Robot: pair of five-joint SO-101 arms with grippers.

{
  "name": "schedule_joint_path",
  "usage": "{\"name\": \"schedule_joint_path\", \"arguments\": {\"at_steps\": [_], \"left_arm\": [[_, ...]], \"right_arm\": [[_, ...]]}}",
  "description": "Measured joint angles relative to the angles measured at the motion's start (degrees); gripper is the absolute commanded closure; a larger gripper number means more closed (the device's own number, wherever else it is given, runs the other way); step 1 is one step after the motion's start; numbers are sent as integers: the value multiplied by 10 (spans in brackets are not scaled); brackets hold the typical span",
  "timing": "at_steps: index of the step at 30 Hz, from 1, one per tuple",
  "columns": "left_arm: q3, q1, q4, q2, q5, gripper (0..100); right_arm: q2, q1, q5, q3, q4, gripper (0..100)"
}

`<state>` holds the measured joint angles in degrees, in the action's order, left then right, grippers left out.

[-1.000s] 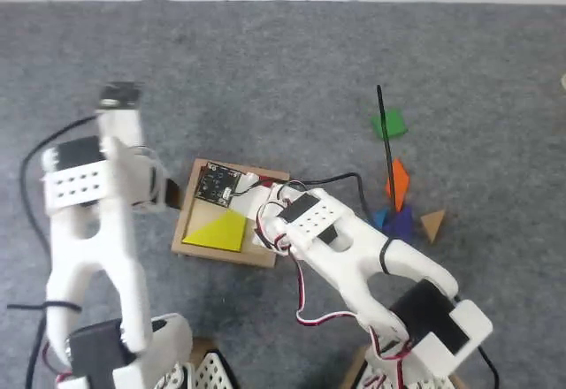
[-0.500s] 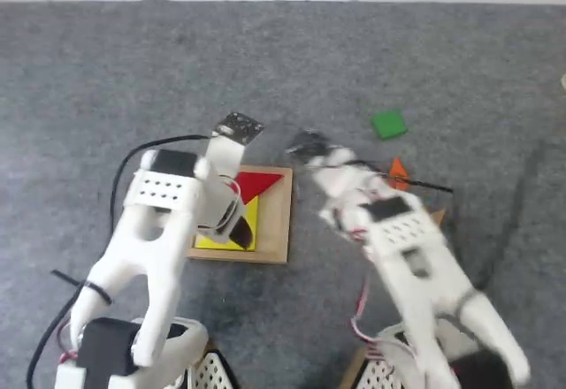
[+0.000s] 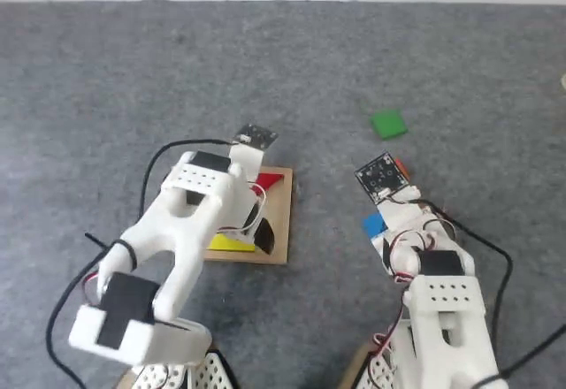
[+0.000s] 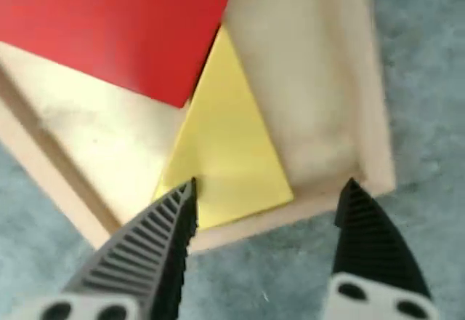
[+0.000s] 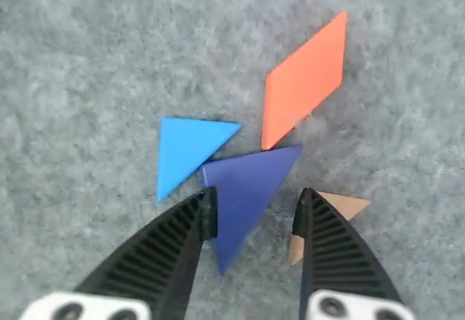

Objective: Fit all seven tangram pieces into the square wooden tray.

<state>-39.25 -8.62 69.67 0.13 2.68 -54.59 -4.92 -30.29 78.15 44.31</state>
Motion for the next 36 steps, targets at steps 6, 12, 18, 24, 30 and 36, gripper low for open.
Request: {"name": "schedule_joint_path", "arguments": {"at_steps": [6, 12, 18, 24, 30, 36], "left_arm": [[30, 35, -14, 55, 21, 724], [31, 55, 0, 60, 54, 761], [33, 64, 2, 60, 59, 915], [36, 56, 4, 39, 56, 953], [-9, 47, 62, -37, 59, 956], [-49, 107, 84, -89, 127, 952]], "right_arm": [[-6, -3, 0, 4, 0, 815], [-6, -3, 0, 4, -2, 815], [-6, -3, 0, 4, -5, 815], [-6, -3, 0, 18, -26, 816], [-6, 3, 0, 23, -43, 816], [-6, 3, 0, 23, -43, 816]]}}
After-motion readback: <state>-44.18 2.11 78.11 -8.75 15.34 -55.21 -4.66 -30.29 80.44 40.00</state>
